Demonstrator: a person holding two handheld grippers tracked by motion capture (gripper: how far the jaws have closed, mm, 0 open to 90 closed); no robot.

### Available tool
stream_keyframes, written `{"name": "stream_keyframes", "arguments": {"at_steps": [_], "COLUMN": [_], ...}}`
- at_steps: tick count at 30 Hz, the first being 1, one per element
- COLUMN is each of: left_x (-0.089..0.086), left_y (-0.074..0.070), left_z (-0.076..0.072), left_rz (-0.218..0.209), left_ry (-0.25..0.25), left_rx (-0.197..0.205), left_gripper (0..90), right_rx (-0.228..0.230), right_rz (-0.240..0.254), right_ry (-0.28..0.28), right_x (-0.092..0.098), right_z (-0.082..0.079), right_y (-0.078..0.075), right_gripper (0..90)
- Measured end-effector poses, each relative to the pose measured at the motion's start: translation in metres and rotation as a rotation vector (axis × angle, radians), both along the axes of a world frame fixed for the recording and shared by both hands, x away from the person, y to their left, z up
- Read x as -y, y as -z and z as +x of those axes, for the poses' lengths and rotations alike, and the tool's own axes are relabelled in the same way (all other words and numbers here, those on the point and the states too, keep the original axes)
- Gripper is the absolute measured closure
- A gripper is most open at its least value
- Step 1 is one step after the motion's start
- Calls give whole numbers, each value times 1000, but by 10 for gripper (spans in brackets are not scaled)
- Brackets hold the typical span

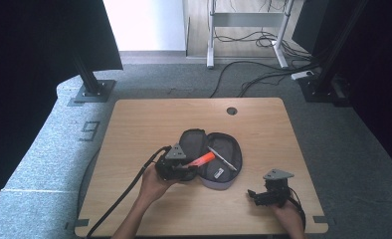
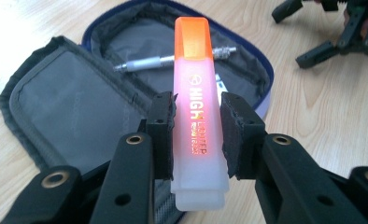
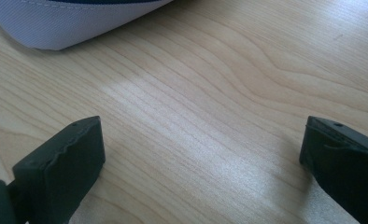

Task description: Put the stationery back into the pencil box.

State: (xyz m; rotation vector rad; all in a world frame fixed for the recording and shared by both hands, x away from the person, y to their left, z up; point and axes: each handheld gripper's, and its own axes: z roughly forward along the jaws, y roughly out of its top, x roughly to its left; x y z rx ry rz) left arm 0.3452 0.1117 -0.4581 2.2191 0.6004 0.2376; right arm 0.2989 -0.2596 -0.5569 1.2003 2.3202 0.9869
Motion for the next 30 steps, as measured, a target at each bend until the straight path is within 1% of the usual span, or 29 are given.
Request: {"name": "stream_keyframes", "arguments": {"at_steps": [4,7,10,13,16,18,21,24,25,27,30], "left_x": [7,11,17,23,29,33,40,46,49,53,60], "left_y": [0,0,1,0,0,-1,-1,0,1,3,6], "left_z": [7,12,17,22,26,30,34,39,42,45,52], "left_rz": [15,4,22,14,24,16,33,27,38,37,40], "left_ry": [-3,-3,-3,-1,0,3,2,3,4,2,-4], "left_rx": [-1,-9,-3,-6,-2,-8,3,-7,-8,-5,-13], "left_gripper": [667,667,667,667,667,667,667,667,667,667,667], "right_rx": [0,0,0,0,-1,0,1,1,1,1,0], "right_rz": [0,0,1,1,1,0,0,0,0,-1,0], "right_ry": [0,1,1,2,1,1,0,0,-1,-1,0], "right_x": [0,0,0,0,0,0,0,0,0,0,0], "right_z": [0,0,0,0,0,0,0,0,0,0,0], "right_y": [0,0,0,0,0,0,0,0,0,0,0], "right_gripper": [0,0,0,0,0,0,0,0,0,0,0]}}
